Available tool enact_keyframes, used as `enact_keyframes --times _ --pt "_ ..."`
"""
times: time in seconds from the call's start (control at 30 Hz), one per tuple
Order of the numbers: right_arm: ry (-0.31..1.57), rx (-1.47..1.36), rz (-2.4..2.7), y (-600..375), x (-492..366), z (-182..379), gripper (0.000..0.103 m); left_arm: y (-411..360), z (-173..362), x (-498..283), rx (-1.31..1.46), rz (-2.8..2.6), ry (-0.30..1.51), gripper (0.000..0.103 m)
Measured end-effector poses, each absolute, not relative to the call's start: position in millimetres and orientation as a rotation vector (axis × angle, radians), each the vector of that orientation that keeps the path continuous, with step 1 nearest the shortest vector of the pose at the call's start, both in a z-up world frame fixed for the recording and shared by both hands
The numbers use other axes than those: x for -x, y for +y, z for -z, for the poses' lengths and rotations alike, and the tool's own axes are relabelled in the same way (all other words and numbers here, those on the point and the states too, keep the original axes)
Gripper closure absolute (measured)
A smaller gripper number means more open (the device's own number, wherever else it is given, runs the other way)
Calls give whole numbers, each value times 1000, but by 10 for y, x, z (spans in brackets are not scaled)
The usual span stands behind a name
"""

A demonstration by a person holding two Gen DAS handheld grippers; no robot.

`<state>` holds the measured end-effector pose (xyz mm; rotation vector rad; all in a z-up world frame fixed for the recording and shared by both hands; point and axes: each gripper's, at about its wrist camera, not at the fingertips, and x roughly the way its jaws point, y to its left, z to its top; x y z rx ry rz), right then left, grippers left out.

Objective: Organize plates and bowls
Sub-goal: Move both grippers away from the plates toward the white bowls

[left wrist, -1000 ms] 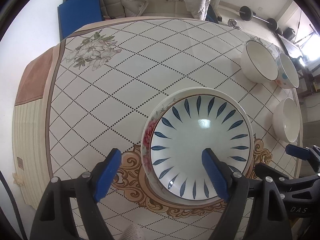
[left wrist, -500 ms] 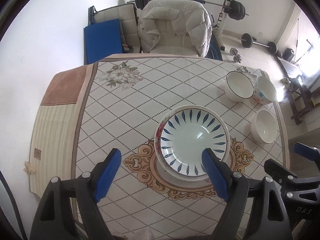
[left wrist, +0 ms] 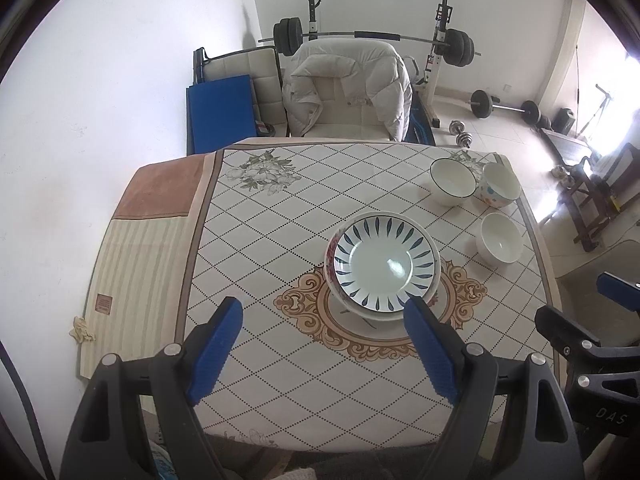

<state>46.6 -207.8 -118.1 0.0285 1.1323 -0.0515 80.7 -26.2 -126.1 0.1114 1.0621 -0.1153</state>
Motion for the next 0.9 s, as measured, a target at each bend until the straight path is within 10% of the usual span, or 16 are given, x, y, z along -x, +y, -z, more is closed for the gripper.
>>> enact_keyframes --times 0.5,0.9 --pt "938 -54 93 -2261 -41 1031 2 -446 1257 -771 -89 162 1009 20" --pt "1119 -371 281 -4374 -676 1874 2 -1946 1940 -1930 -119 308 1163 23"
